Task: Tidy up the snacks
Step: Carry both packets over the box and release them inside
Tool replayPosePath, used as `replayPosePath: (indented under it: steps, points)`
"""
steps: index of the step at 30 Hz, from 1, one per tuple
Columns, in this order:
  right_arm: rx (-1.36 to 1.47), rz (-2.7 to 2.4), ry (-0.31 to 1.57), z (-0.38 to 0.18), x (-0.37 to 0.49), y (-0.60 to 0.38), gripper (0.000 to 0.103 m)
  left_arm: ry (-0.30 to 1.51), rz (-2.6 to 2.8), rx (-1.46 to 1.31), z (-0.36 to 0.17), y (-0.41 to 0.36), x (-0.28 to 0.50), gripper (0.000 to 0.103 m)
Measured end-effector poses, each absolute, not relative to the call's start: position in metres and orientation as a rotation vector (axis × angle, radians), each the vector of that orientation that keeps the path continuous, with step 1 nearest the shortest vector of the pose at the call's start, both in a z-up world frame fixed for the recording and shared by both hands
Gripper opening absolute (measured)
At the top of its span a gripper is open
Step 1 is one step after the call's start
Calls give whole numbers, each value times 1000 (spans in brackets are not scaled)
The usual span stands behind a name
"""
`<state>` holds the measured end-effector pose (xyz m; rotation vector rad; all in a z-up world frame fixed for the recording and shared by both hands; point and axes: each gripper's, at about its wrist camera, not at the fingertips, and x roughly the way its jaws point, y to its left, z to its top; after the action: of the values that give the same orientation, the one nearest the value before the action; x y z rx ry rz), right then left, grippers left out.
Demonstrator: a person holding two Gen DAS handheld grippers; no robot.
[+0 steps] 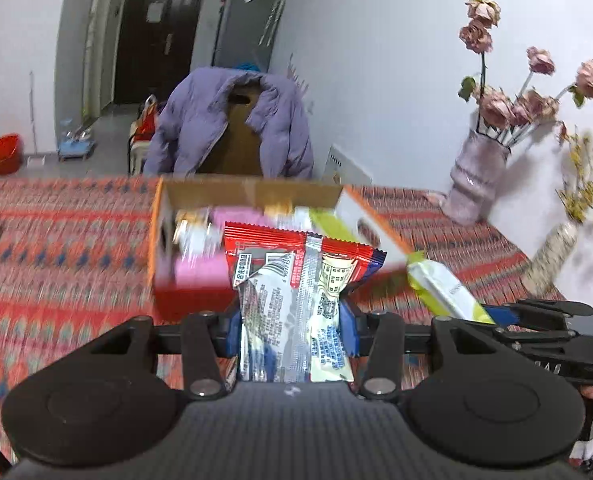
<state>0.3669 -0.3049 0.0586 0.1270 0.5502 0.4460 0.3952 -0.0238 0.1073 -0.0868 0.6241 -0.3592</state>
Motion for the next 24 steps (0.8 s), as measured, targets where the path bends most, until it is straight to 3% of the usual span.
replayPosePath:
  steps: [11, 22, 24]
  points:
    - [221, 340, 670, 47, 576, -278, 37, 806, -253, -171, 75, -72, 587, 46]
    - [213, 274, 777, -5, 608, -264, 41, 904, -199, -218, 26, -74, 634, 47]
    - [218, 284, 771, -4, 601, -264, 48, 923, -210, -223, 22, -76, 637, 48]
